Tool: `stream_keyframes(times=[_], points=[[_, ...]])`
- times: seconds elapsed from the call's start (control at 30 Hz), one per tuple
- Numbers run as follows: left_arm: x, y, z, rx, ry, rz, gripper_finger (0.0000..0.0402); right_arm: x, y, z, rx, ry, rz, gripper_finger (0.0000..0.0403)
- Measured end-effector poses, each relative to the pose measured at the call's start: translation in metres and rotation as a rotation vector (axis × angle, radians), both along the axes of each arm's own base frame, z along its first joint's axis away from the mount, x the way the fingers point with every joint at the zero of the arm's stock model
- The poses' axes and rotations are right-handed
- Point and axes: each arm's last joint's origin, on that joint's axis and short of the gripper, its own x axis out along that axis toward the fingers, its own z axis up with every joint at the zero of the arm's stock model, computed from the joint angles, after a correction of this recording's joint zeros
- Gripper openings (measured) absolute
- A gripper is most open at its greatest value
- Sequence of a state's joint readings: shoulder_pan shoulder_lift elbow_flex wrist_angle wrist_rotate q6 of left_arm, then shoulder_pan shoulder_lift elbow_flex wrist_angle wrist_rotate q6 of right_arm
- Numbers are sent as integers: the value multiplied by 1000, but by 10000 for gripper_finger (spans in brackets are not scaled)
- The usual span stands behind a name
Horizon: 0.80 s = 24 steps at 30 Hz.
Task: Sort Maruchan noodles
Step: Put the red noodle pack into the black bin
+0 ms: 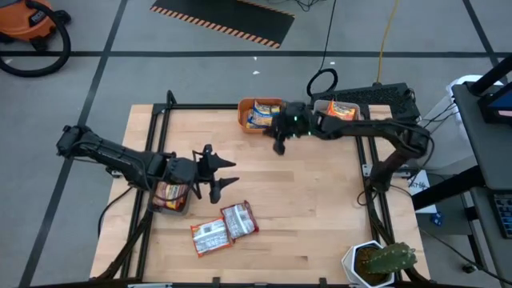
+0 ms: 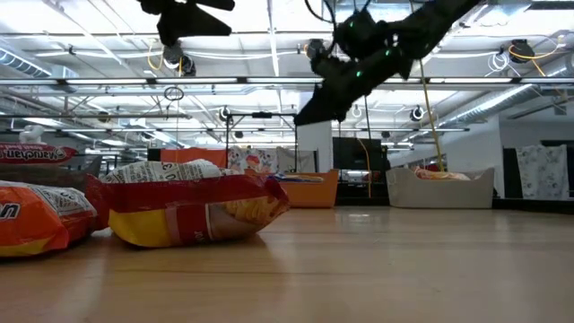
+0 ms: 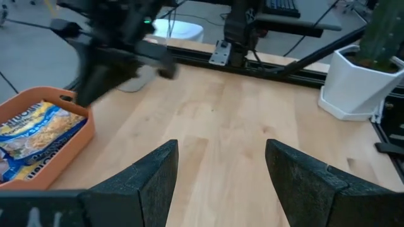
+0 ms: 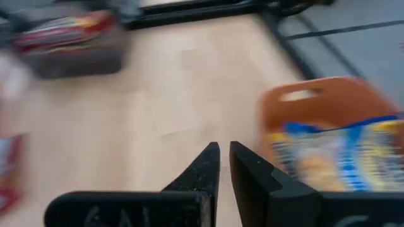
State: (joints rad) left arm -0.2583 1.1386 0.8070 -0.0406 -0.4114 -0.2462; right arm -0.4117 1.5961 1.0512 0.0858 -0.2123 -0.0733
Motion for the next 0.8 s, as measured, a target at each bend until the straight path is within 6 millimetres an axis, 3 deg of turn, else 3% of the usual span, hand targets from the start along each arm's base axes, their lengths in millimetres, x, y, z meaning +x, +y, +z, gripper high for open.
stream_keyframes(times=[0.17,0.43,0.6,0.8], points=[[-2,-7,0,-2,0,-27,244,-1,58,4,40,-25,138,31],[-7,-18,-4,-66,20,-6,244,-11,143,-19,168,-127,285,35],[-5,-31,-10,-72,22,14,244,-18,187,-25,144,-110,282,54],[12,-46,-27,-78,27,-3,244,-20,229,-36,139,-124,282,78]])
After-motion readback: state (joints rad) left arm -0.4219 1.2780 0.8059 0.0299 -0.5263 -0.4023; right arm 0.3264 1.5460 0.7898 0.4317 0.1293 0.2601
